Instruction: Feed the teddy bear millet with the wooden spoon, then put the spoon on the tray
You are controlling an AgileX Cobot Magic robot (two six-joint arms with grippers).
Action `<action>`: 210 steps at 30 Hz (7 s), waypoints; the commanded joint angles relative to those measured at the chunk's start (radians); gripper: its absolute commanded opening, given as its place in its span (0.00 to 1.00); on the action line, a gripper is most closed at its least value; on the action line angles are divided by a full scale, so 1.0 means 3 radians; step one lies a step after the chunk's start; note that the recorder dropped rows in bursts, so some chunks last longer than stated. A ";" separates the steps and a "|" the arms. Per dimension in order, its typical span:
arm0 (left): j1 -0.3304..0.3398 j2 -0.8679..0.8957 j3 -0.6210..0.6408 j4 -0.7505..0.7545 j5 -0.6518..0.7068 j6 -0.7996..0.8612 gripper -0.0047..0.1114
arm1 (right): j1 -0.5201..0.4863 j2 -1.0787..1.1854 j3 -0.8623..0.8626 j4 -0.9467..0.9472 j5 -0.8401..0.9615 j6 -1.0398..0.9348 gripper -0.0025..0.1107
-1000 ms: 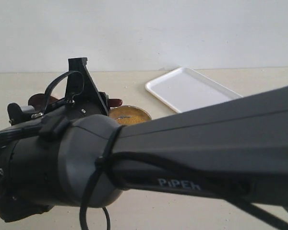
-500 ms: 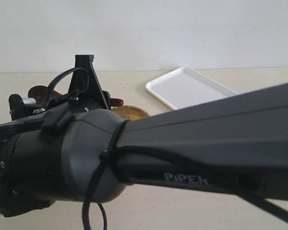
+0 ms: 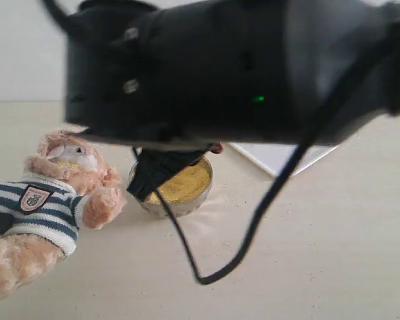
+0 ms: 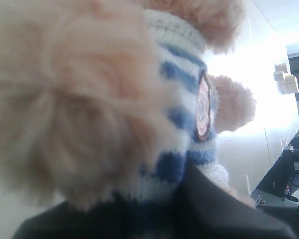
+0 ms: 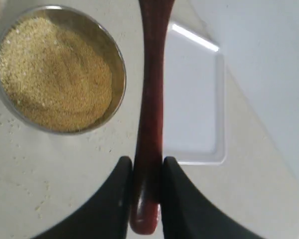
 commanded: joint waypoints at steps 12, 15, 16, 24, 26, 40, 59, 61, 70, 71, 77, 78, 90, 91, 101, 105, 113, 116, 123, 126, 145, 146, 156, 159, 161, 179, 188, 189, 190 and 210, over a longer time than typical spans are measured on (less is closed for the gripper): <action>0.0018 -0.0031 0.0014 -0.0035 0.0076 0.0026 0.10 | -0.1657 -0.0871 0.1358 0.1110 -0.1497 0.0062 0.02; 0.0018 -0.0031 0.0014 -0.0035 0.0076 0.0026 0.10 | -0.1931 -0.0765 0.1195 0.1546 -0.1573 -0.0387 0.02; 0.0018 -0.0031 0.0014 -0.0035 0.0076 0.0026 0.10 | -0.2025 -0.0708 0.1117 0.1711 -0.1587 -0.0530 0.02; 0.0018 -0.0031 0.0014 -0.0035 0.0076 0.0026 0.10 | -0.2522 -0.0082 0.0387 0.2662 -0.1367 -0.1455 0.02; 0.0018 -0.0031 0.0014 -0.0035 0.0076 0.0026 0.10 | -0.2559 0.0057 0.0228 0.2707 -0.1296 -0.1543 0.02; 0.0018 -0.0031 0.0014 -0.0035 0.0076 0.0026 0.10 | -0.2749 0.0747 -0.0265 0.3248 -0.1245 -0.1688 0.02; 0.0018 -0.0031 0.0014 -0.0035 0.0076 0.0026 0.10 | -0.3034 0.1383 -0.0976 0.3468 -0.1135 -0.1993 0.02; 0.0018 -0.0031 0.0014 -0.0035 0.0076 0.0026 0.10 | -0.3034 0.1510 -0.1109 0.3468 -0.1101 -0.1993 0.02; 0.0018 -0.0031 0.0014 -0.0035 0.0076 0.0026 0.10 | -0.3034 0.1891 -0.1583 0.3311 -0.0887 -0.1979 0.02; 0.0018 -0.0031 0.0014 -0.0035 0.0076 0.0026 0.10 | -0.3034 0.1916 -0.1595 0.3280 -0.0878 -0.1969 0.02; 0.0018 -0.0031 0.0014 -0.0035 0.0076 0.0026 0.10 | -0.3034 0.2010 -0.1616 0.3131 -0.0865 -0.1904 0.02; 0.0018 -0.0031 0.0014 -0.0035 0.0076 0.0026 0.10 | -0.3034 0.2017 -0.1616 0.3115 -0.0865 -0.1904 0.02; 0.0018 -0.0031 0.0014 -0.0035 0.0076 0.0026 0.10 | -0.3034 0.2023 -0.1616 0.3262 -0.0965 -0.1903 0.30; 0.0018 -0.0031 0.0014 -0.0035 0.0076 0.0026 0.10 | -0.3034 0.2023 -0.1616 0.3283 -0.0972 -0.1909 0.38; 0.0018 -0.0031 0.0014 -0.0035 0.0076 0.0026 0.10 | -0.3034 0.1726 -0.1389 0.3340 -0.1144 -0.2057 0.48; 0.0018 -0.0031 0.0014 -0.0035 0.0076 0.0026 0.10 | -0.3034 0.1368 -0.0911 0.3350 -0.1431 -0.2063 0.42; 0.0018 -0.0031 0.0014 -0.0035 0.0076 0.0026 0.10 | -0.3034 0.0203 0.0705 0.3391 -0.2483 -0.2078 0.02; 0.0018 -0.0031 0.0014 -0.0035 0.0076 0.0026 0.10 | -0.3034 -0.0352 0.1297 0.3400 -0.2793 -0.2078 0.02; 0.0018 -0.0031 0.0014 -0.0035 0.0076 0.0026 0.10 | -0.3028 -0.1508 0.2470 0.3474 -0.3113 -0.2078 0.02; 0.0018 -0.0031 0.0014 -0.0035 0.0076 0.0026 0.10 | -0.3028 -0.1992 0.2820 0.3497 -0.3153 -0.2078 0.02; 0.0018 -0.0031 0.0014 -0.0035 0.0076 0.0026 0.10 | -0.3028 -0.3389 0.3237 0.3655 -0.2755 -0.2004 0.02; 0.0018 -0.0031 0.0014 -0.0035 0.0076 0.0026 0.10 | -0.3028 -0.3389 0.3237 0.3655 -0.2755 -0.2004 0.02; 0.0018 -0.0031 0.0014 -0.0035 0.0076 0.0026 0.10 | -0.3037 -0.3876 0.3250 0.3532 -0.2809 -0.2081 0.02; 0.0018 -0.0031 0.0014 -0.0035 0.0076 0.0026 0.10 | -0.3037 -0.4171 0.3428 0.3485 -0.3073 -0.2128 0.02; 0.0018 -0.0031 0.0014 -0.0035 0.0076 0.0026 0.10 | -0.3037 -0.4369 0.3691 0.3485 -0.3401 -0.2140 0.02; 0.0018 -0.0031 0.0014 -0.0035 0.0076 0.0026 0.10 | -0.3534 -0.5944 0.4830 0.3462 -0.3346 -0.2133 0.02; 0.0018 -0.0031 0.0014 -0.0035 0.0076 0.0026 0.10 | -0.3534 -0.5944 0.4830 0.3502 -0.3309 -0.2126 0.02; 0.0018 -0.0031 0.0014 -0.0035 0.0076 0.0026 0.10 | -0.3534 -0.5944 0.4830 0.3502 -0.3309 -0.2126 0.02; 0.0018 -0.0031 0.0014 -0.0035 0.0076 0.0026 0.10 | -0.3534 -0.5944 0.4830 0.3502 -0.3309 -0.2126 0.02; 0.0018 -0.0031 0.0014 -0.0035 0.0076 0.0026 0.10 | -0.3534 -0.5944 0.4830 0.3502 -0.3309 -0.2126 0.02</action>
